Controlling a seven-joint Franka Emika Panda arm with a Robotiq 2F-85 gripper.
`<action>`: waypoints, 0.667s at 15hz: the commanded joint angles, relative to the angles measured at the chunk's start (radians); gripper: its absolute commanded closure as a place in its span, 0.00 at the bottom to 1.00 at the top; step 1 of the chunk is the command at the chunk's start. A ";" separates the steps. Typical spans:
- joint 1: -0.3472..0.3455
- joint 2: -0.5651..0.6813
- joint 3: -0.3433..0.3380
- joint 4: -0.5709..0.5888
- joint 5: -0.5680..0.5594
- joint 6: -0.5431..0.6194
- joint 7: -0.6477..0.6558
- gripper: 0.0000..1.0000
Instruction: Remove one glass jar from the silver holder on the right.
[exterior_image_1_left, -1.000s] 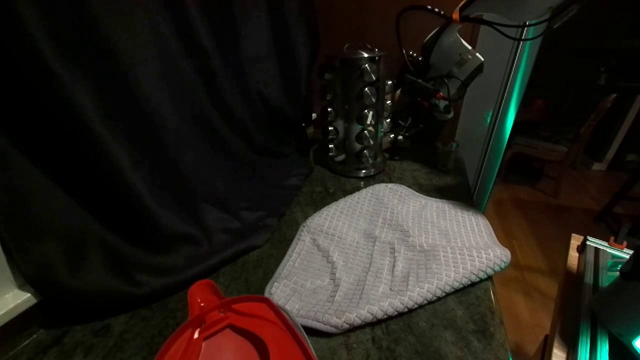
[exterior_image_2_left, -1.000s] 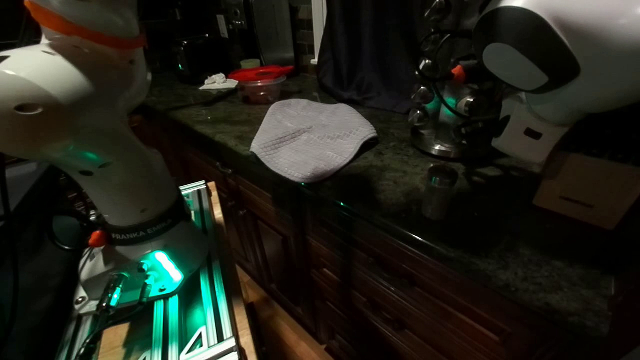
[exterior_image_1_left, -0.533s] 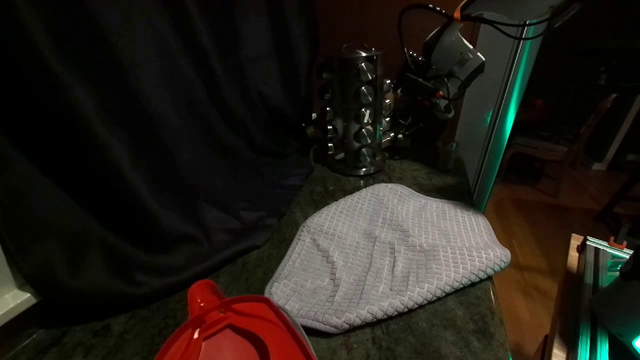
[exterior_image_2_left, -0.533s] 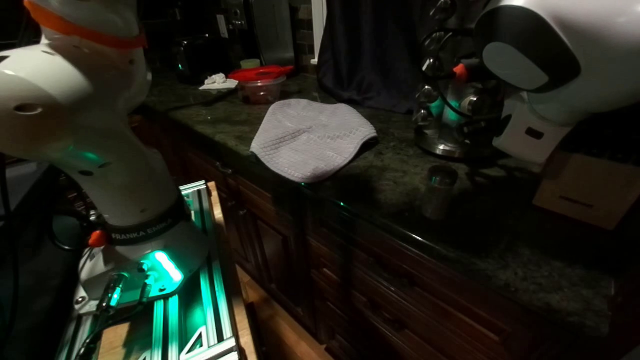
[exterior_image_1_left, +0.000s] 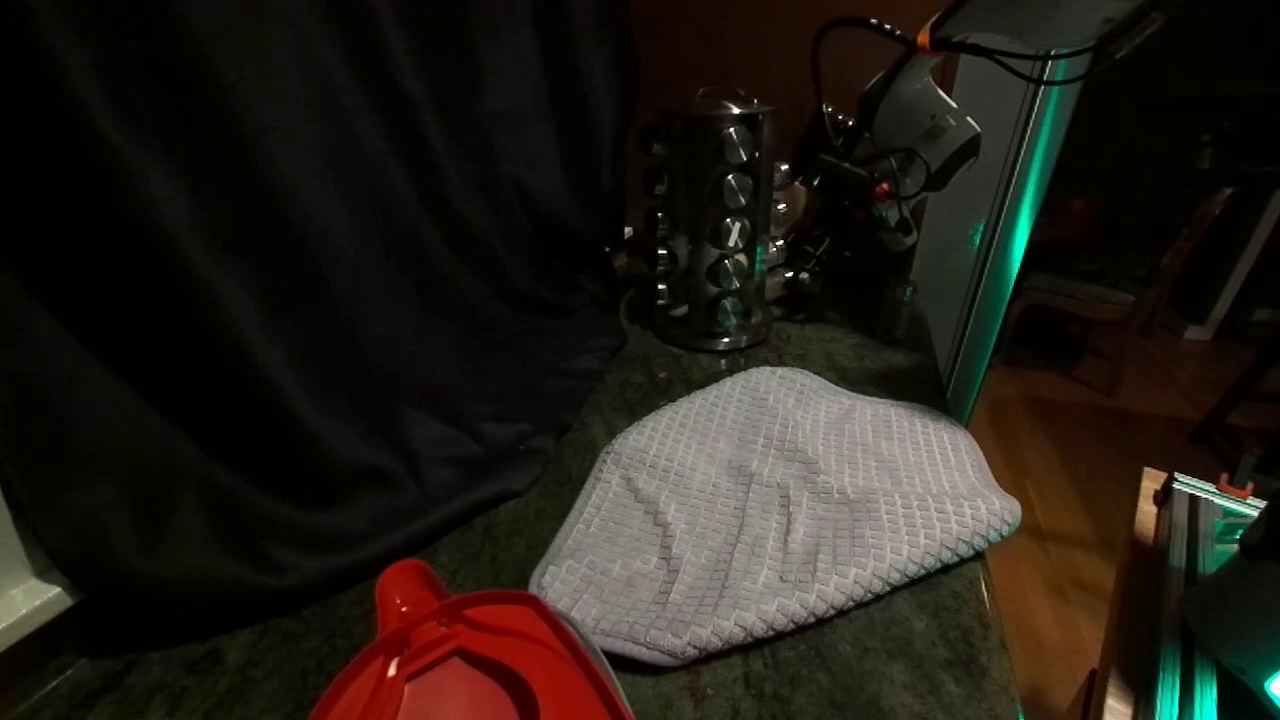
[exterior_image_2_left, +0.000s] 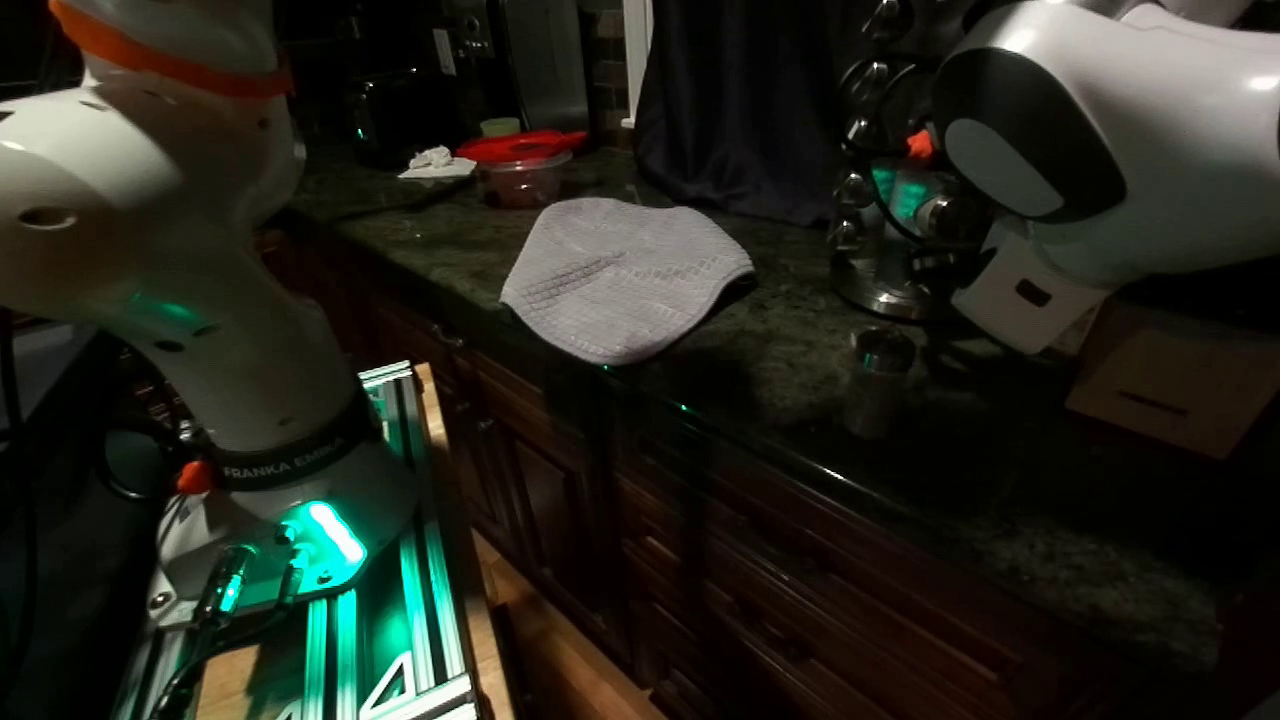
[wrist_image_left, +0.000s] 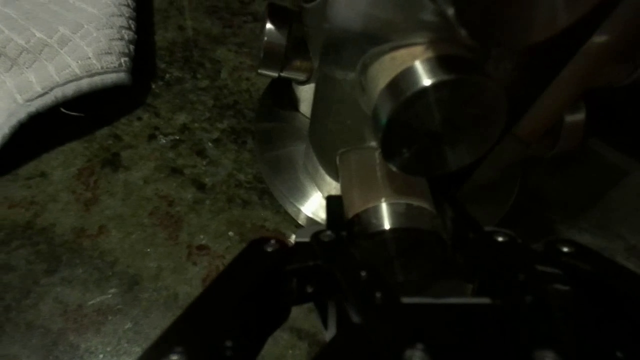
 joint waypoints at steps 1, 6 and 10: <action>0.001 -0.040 -0.015 -0.026 0.030 0.026 0.013 0.76; 0.013 -0.049 -0.021 -0.018 -0.018 0.051 -0.026 0.76; 0.036 -0.068 -0.025 -0.022 -0.078 0.123 -0.054 0.76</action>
